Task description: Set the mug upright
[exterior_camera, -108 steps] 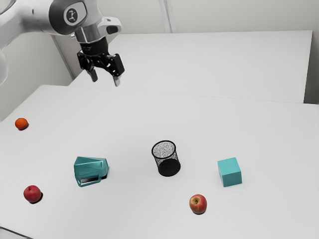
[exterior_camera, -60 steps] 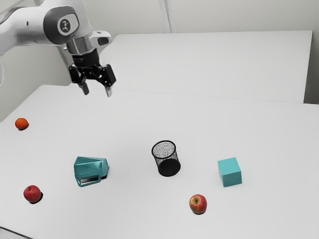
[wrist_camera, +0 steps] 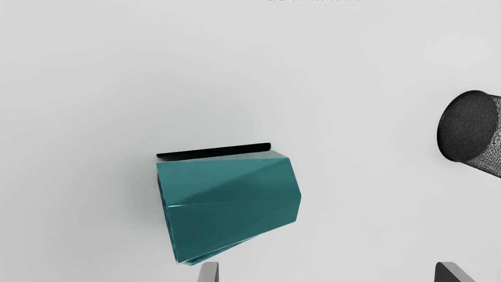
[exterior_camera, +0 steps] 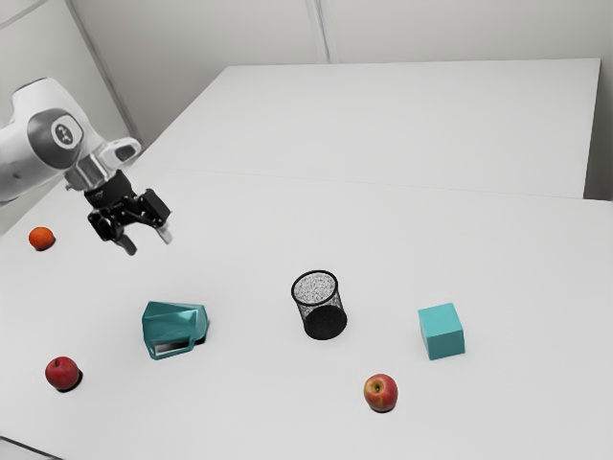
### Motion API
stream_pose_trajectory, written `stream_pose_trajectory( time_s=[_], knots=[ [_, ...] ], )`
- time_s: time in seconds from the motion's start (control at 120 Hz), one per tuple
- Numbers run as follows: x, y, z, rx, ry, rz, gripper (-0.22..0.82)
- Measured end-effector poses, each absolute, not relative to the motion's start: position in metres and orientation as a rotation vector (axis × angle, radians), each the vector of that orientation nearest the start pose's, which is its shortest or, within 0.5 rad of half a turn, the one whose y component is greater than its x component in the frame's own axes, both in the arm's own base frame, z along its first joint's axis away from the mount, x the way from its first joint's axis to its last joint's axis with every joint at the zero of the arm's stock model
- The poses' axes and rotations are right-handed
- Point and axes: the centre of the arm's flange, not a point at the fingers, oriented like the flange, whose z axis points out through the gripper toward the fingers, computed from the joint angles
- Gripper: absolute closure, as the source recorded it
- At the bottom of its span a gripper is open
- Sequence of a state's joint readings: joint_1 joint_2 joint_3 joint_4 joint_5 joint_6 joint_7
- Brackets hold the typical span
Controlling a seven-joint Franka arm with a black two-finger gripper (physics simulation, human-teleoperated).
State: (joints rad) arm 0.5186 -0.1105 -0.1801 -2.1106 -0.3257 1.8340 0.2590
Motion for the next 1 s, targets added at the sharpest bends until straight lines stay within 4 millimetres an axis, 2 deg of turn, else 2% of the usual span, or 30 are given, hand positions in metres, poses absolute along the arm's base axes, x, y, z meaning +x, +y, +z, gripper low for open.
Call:
stream_pose_trajectory(
  time_s=[0.367, 0.45, 0.533, 0.642, 0.808, 1.0],
  knots=[
    [0.434, 0.245, 0.353, -3.686, -0.323, 0.005, 0.00],
    [0.423, 0.261, 0.333, -3.728, -0.275, -0.013, 0.00],
    [0.425, 0.255, 0.316, -3.787, -0.155, -0.019, 0.00],
    [0.431, 0.238, 0.309, -3.850, 0.027, -0.046, 0.00],
    [0.425, 0.225, 0.297, -3.928, 0.182, -0.107, 0.00],
    [0.424, 0.215, 0.287, -3.983, 0.310, -0.194, 0.16]
  ],
)
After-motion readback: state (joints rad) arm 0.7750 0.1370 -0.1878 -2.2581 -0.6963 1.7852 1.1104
